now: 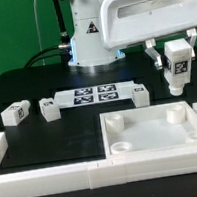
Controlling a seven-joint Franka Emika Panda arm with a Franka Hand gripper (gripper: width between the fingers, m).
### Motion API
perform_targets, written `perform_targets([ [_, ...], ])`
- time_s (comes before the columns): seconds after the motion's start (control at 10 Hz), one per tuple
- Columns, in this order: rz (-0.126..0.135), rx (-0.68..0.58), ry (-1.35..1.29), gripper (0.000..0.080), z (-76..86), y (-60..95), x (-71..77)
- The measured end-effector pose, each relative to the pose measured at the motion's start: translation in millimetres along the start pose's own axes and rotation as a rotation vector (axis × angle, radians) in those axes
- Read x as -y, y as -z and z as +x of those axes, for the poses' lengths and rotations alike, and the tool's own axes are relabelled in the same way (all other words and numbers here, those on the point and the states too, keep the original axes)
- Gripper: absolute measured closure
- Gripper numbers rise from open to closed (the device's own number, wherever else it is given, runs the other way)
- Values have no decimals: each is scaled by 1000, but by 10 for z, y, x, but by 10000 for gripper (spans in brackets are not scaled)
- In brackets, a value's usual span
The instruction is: Assemble one leg
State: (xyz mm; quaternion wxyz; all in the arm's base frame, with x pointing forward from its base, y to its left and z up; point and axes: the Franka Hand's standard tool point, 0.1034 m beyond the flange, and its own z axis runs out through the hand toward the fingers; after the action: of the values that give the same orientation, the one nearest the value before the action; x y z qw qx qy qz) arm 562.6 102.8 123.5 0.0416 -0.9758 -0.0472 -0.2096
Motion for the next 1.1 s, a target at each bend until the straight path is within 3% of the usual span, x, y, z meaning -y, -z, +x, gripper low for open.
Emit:
perform_targets([
  [0.3,-8,-48,8,511,72,-106,-23],
  [0.6,3,-91,16,511,405,-397,64],
  [0.9,-10,-115,20,511,410,-544,-33],
  [1.1,-17,-119,15,511,327,-615,-80],
])
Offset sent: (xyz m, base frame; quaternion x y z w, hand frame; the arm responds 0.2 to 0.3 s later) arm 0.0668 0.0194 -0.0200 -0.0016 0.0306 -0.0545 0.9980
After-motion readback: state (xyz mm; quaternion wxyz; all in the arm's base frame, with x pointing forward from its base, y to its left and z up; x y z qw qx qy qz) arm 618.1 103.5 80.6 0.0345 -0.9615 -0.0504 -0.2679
